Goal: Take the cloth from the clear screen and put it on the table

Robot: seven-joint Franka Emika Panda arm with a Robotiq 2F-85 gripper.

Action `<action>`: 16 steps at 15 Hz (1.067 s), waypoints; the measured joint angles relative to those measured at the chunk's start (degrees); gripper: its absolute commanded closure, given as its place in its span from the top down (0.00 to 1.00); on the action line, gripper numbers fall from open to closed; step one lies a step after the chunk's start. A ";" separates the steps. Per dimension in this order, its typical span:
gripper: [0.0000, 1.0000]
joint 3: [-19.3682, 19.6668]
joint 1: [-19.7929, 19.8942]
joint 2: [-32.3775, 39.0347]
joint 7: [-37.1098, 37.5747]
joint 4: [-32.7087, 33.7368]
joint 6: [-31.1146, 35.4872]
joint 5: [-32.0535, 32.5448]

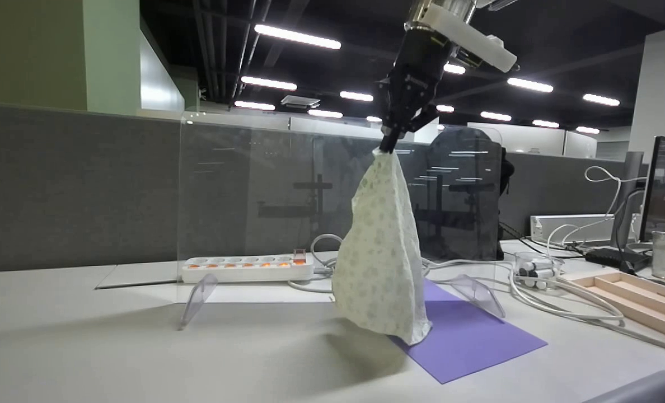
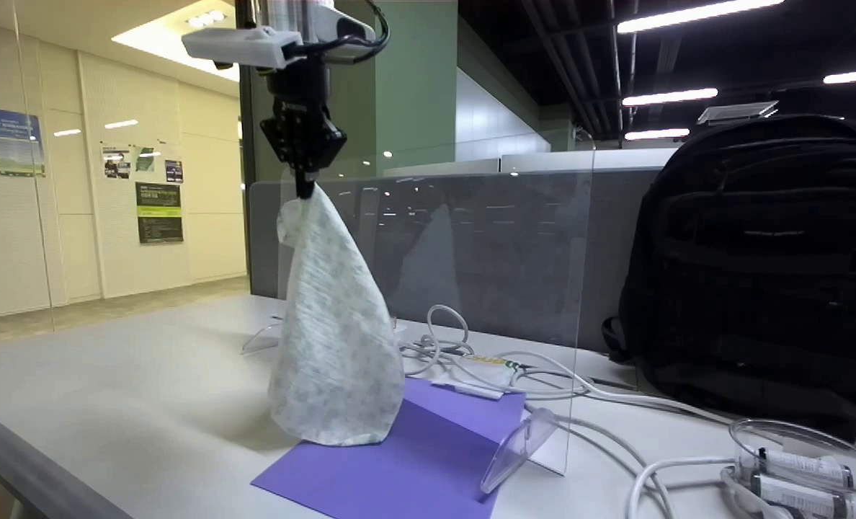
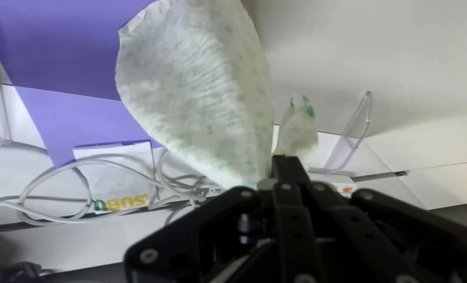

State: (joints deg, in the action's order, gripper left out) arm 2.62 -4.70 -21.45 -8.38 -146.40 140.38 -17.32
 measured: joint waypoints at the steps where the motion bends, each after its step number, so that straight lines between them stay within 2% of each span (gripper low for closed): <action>1: 0.00 -0.06 0.65 1.28 0.72 -0.31 1.04 0.67; 9: 0.00 -2.73 3.09 9.56 9.67 -2.83 7.92 6.59; 16: 0.00 -6.11 2.33 13.51 12.73 -4.76 8.60 9.43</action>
State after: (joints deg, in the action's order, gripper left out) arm -3.49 -2.37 -7.93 4.35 -151.16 148.98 -7.88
